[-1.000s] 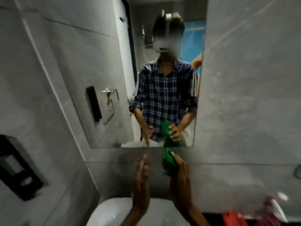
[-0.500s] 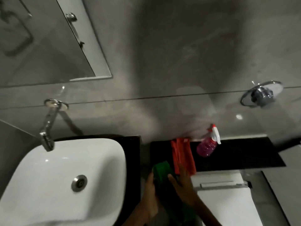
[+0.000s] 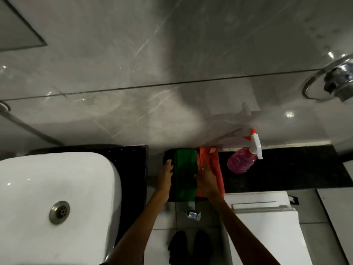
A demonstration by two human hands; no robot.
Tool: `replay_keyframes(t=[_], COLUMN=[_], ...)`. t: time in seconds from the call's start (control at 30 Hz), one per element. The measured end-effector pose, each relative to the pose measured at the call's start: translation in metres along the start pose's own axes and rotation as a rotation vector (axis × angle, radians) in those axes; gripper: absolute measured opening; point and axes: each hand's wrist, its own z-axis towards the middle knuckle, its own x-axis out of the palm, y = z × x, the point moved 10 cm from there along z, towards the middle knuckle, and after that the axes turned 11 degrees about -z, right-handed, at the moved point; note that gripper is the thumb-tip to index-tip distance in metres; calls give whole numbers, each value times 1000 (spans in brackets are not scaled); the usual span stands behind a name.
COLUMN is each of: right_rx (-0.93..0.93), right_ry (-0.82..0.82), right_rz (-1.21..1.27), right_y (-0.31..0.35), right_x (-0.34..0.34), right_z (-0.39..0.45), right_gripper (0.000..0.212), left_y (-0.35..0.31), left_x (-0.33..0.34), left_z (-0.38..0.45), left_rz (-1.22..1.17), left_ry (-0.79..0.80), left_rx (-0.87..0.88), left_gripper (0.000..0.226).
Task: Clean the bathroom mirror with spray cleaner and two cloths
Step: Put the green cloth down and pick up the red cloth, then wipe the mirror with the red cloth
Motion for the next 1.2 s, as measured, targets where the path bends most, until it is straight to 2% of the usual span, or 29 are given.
replay_keyframes(t=[0.03,0.07,0.13,0.17,0.2,0.33,0.4,0.5,0.6,0.67,0.7,0.77,0.83,0.93,1.03,1.13,1.2], right_rx=[-8,6,99,153,191,118,78,-17,-176,-268,-316,-452,-596,-802,-1010,-1148,-1251], right_ry=[-84,-157,-278,-294,-275,-234,-232,-182,-132,-114,-113,-123,-134,-183,-270,-416,-607], right_rz=[-31,-120,-407,-505,-548,-598,-473,-91,77,209,267,400,505,468,372,289,241], right_y=[-4,-9,-26,-35,-40,-32,-22,9,63,109,129,195,248,342,439,521,574], right_x=[-10,-22,-41,-45,-46,-39,-41,-48,-61,-71,-77,-90,-101,-109,-121,-132,-139], right_z=[2,3,4,5,5,10,6,-17,-59,-94,-112,-161,-195,-250,-306,-351,-388], right_gripper=[51,55,51,48,47,42,38,29,22,14,17,24,18,26,43,49,51], left_y=[32,33,35,27,28,70,72,59,31,1,-10,-58,-107,-211,-320,-412,-473], left_x=[32,35,39,42,49,89,94,82,57,40,33,8,-15,-81,-143,-181,-205], left_z=[-9,-11,-9,-2,-5,-29,-33,-51,-80,-107,-122,-157,-184,-232,-285,-322,-348], left_rz=[-11,86,151,193,215,212,261,242,85,-35,-102,-266,-390,-500,-396,-321,-274], left_ry=[52,54,-62,-71,-31,188,227,220,176,191,225,315,342,318,234,219,248], left_rx=[10,41,153,231,226,108,115,121,43,-1,-21,33,111,375,685,918,1053], left_gripper=[51,48,42,41,40,32,32,44,25,25,31,43,50,54,51,38,32])
